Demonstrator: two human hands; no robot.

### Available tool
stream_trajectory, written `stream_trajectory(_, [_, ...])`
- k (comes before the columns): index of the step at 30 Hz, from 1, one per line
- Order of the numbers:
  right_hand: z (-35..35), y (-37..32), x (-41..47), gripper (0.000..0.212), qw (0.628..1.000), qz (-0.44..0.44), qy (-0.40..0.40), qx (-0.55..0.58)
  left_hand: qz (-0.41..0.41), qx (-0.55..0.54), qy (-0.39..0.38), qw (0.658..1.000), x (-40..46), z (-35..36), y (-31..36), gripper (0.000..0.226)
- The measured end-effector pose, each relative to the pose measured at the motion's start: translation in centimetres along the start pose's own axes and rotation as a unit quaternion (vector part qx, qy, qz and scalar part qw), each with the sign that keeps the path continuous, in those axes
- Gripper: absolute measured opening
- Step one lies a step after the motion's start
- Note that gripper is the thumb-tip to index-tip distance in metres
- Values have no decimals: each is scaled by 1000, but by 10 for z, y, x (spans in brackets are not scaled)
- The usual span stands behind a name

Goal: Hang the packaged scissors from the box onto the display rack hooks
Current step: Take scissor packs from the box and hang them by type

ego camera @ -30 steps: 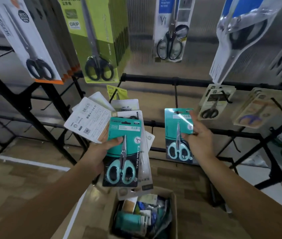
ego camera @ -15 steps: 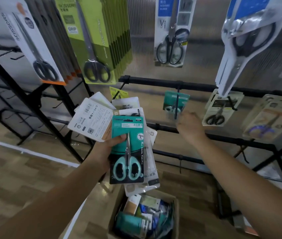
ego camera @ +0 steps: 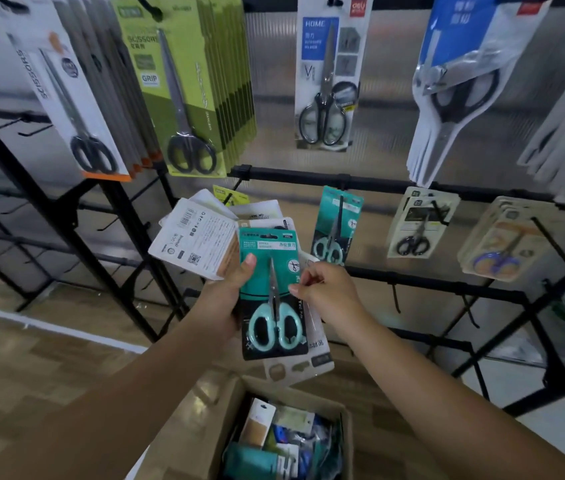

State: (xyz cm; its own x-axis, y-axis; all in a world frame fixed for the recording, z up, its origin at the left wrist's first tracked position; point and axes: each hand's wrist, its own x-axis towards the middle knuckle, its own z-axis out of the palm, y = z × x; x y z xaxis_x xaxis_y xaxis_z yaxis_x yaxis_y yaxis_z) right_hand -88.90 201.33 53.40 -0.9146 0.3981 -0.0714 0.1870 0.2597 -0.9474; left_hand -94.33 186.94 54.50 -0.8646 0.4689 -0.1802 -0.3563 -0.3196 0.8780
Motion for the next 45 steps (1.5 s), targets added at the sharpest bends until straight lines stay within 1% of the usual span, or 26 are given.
stream_trajectory(2, [3,-3,-4,28,1000,-14,4,12,5,-1,14,1000,-1,2,0,43])
stream_trajectory(5, [7,-9,-10,31,998,-41,0,45,10,-3,31,999,-1,0,-2,31])
stream_trajectory(7, [9,-9,-10,34,998,-47,15,35,17,1,31,999,0,-3,-2,24])
stream_trajectory(9, [9,-9,-8,34,998,-39,39,24,18,6,25,1000,1,-5,-1,22])
stream_trajectory(12, [11,-9,-6,29,998,-20,39,49,-1,8,43,999,3,-6,1,29])
stream_trajectory(14, [11,-11,-5,24,995,8,23,95,-11,7,71,997,4,-6,1,43])
stream_trajectory(16, [6,-13,-4,14,991,25,18,127,-27,-9,84,996,4,-7,3,57])
stream_trajectory(17, [3,-13,-3,8,989,30,19,141,-35,-13,86,996,5,-9,4,58])
stream_trajectory(18, [-1,-11,-3,8,987,36,21,157,-44,-9,89,995,5,-11,5,55])
stream_trajectory(21, [-12,-2,-3,14,981,36,34,187,-46,-4,116,992,5,-22,7,46])
stream_trajectory(24, [-24,13,-5,28,982,0,99,162,-36,17,119,992,4,-34,9,50])
stream_trajectory(25, [-30,21,-7,37,984,-24,119,126,-39,27,118,992,3,-37,10,51])
stream_trajectory(26, [-36,30,-8,49,988,-49,130,67,-43,31,119,991,3,-39,11,50])
stream_trajectory(27, [-41,38,-9,55,989,-71,131,-2,-45,29,123,991,2,-41,12,47])
stream_trajectory(28, [-44,46,-10,55,986,-86,133,-56,-45,28,126,991,3,-42,12,44])
stream_trajectory(29, [-45,52,-10,52,982,-93,140,-84,-46,29,127,990,3,-42,13,43])
stream_trajectory(31, [-43,58,-7,49,978,-96,163,-85,-46,31,127,990,3,-42,13,41])
stream_trajectory(35, [-35,49,7,48,978,-69,189,-54,-33,22,121,992,3,-42,13,43])
stream_trajectory(38, [-35,34,34,51,983,-27,178,-33,-38,15,107,993,1,-42,13,47])
stream_trajectory(40, [-37,24,55,55,986,7,161,-40,-36,19,86,995,0,-44,11,49])
stream_trajectory(42, [-41,15,72,62,989,44,125,-64,-34,24,74,996,-2,-45,10,51])
stream_trajectory(45, [-46,9,91,72,993,76,46,-82,-39,31,62,997,-3,-44,9,52])
